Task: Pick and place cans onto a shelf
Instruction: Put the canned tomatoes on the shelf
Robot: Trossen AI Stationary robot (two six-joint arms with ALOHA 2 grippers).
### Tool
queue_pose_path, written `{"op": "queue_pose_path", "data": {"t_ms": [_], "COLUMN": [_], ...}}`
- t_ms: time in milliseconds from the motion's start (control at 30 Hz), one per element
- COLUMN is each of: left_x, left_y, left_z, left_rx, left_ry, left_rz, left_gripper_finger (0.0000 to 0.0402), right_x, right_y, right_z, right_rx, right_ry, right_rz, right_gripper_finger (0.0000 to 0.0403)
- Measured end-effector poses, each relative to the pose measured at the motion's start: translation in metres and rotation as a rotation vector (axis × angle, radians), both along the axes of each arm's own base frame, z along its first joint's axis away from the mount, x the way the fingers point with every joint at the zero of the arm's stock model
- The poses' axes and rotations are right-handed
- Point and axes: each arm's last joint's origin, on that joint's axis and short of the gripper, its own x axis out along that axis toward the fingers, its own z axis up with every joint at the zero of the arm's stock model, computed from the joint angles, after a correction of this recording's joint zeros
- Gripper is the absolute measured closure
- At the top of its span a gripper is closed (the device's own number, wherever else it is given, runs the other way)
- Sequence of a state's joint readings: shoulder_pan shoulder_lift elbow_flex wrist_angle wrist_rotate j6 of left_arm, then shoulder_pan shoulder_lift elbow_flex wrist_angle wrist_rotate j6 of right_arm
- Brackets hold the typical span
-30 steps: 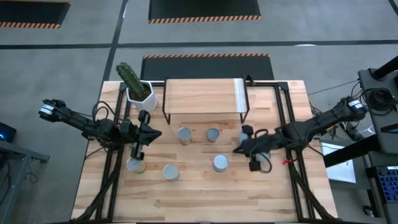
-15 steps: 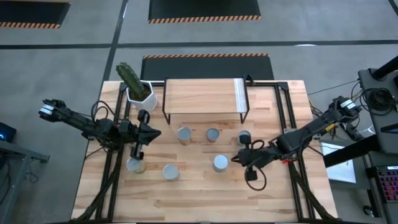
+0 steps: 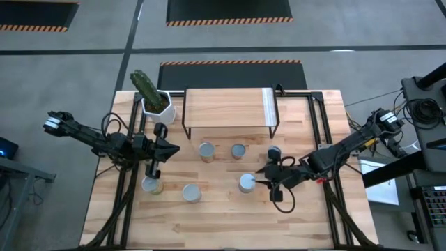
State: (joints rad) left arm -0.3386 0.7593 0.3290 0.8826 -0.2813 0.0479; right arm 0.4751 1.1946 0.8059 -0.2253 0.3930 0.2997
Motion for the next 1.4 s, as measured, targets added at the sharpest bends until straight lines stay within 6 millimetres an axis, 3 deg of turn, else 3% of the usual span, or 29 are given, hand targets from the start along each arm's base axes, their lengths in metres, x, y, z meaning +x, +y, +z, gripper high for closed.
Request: {"op": "queue_pose_path", "data": {"t_ms": [267,400,533,867,1033,1400], "left_x": [0.000,0.000,0.000,-0.001,-0.001,0.000], "left_y": [0.000,0.000,0.001,0.002,0.002,0.002], "left_z": [0.000,0.000,0.001,0.001,0.001,0.000], "left_rx": [0.000,0.027,0.028,0.015,0.016,0.019], "left_ry": [0.000,-0.001,-0.005,-0.001,0.000,0.010], "left_rz": [0.001,0.014,0.029,0.076,0.076,0.075], "left_gripper_finger": [0.0402,0.0402,0.0402,0.0402,0.0402,0.0402], "right_x": [0.002,0.008,0.022,0.054,0.063,0.070], "right_y": [-0.005,-0.003,0.003,0.015,0.012,-0.004], "right_z": [0.000,0.001,-0.003,-0.013,-0.019,-0.034], "right_rx": [0.040,0.013,-0.058,-0.139,-0.083,-0.041], "right_ry": [-0.002,-0.004,0.032,0.334,0.417,0.425], "right_rz": [-0.054,-0.033,0.010,0.019,0.041,0.020], "right_gripper_finger": [0.0080,0.0033,0.0024,0.0023,0.0023,0.0035]}}
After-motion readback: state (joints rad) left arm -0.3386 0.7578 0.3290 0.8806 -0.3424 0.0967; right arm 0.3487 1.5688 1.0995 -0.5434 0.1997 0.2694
